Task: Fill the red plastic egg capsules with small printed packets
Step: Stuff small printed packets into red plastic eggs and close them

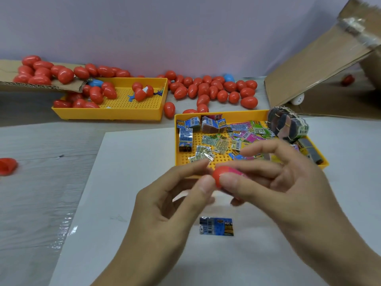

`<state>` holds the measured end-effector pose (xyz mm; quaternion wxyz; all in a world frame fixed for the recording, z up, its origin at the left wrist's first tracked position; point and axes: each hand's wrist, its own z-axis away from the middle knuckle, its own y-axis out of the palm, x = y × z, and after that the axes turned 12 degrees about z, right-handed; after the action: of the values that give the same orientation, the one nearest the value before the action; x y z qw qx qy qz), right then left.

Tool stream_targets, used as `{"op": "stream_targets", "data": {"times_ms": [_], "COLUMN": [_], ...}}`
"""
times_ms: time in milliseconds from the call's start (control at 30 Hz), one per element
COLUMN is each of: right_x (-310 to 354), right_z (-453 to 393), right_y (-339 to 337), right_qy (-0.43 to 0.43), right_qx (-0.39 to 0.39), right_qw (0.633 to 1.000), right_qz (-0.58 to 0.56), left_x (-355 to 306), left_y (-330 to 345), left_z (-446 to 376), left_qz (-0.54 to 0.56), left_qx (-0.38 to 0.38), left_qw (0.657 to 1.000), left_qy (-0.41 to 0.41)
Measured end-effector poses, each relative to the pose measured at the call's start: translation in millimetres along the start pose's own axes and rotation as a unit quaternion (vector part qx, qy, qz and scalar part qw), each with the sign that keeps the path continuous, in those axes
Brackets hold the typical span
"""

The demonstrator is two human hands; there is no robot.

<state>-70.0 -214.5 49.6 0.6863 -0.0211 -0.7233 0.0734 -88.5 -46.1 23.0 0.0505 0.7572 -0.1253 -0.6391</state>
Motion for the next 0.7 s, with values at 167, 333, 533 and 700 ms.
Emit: {"op": "stream_targets", "data": {"times_ms": [167, 333, 533, 700], "right_x": [-14.5, -13.6, -2.1, 3.2], "right_z": [12.6, 3.1, 1.7, 0.1], "right_y": [7.2, 1.4, -0.2, -0.1], "right_qy": [-0.234, -0.264, -0.121, -0.076], "right_qx": [-0.039, 0.022, -0.003, 0.052], "right_qw": [0.947, 0.945, 0.989, 0.995], "right_qz": [0.216, 0.192, 0.087, 0.044], "left_x": [-0.5, -0.5, -6.4, -9.1], "left_y": [-1.3, -5.6, -11.1, -8.0], "left_z": [-3.9, -6.1, -10.0, -9.1], "left_qz": [0.104, 0.084, 0.068, 0.017], "left_qx": [0.042, 0.025, 0.023, 0.048], "left_qw": [0.989, 0.994, 0.997, 0.994], "left_qy": [-0.092, -0.065, 0.028, 0.098]}}
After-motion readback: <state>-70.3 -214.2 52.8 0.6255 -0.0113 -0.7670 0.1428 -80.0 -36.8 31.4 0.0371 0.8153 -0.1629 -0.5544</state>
